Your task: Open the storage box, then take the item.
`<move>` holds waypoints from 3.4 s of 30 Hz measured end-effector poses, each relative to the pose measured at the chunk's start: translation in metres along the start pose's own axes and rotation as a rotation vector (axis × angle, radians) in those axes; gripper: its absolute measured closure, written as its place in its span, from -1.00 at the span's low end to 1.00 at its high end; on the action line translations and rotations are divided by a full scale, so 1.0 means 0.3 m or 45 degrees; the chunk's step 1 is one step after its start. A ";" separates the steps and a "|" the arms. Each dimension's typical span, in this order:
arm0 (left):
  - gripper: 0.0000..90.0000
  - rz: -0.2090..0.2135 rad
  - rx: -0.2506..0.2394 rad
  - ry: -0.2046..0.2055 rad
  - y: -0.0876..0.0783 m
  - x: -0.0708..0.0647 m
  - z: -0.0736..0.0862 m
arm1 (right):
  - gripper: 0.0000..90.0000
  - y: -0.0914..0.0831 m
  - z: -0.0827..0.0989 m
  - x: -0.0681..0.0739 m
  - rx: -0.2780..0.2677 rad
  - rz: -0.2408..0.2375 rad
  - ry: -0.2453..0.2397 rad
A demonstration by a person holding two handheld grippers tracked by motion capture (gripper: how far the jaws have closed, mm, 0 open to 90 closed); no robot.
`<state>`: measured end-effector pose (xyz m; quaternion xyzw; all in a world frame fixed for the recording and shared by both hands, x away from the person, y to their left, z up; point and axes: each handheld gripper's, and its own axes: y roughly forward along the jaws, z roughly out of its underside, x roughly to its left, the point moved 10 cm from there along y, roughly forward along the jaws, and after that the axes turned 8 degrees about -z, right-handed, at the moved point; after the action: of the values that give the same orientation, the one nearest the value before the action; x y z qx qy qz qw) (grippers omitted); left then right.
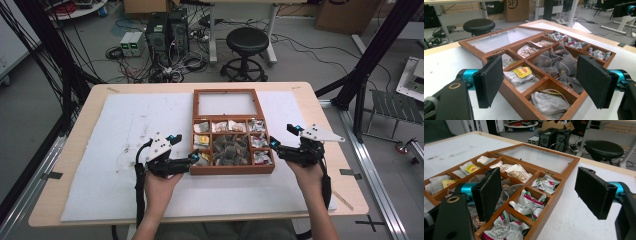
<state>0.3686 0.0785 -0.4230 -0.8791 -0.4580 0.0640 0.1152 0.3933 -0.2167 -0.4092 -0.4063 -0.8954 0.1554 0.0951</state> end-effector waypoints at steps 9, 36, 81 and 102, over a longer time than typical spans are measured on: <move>-0.50 -0.003 0.010 0.003 -0.009 -0.008 0.006 | -0.50 -0.010 -0.009 0.022 0.008 0.050 -0.041; -0.50 0.020 0.097 -0.005 -0.005 -0.020 0.065 | -0.32 0.143 -0.049 0.160 0.028 -0.239 -0.039; 0.98 0.140 0.261 -0.012 0.085 -0.067 0.132 | -0.21 -0.011 -0.056 0.072 -0.060 -0.203 -0.021; 0.98 0.203 -0.120 -0.205 -0.058 -0.003 -0.090 | -0.21 -0.015 -0.047 0.058 -0.061 -0.188 -0.004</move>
<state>0.3602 0.0833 -0.3924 -0.9092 -0.3970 0.1218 0.0314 0.3830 -0.2036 -0.3937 -0.3411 -0.9266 0.1269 0.0951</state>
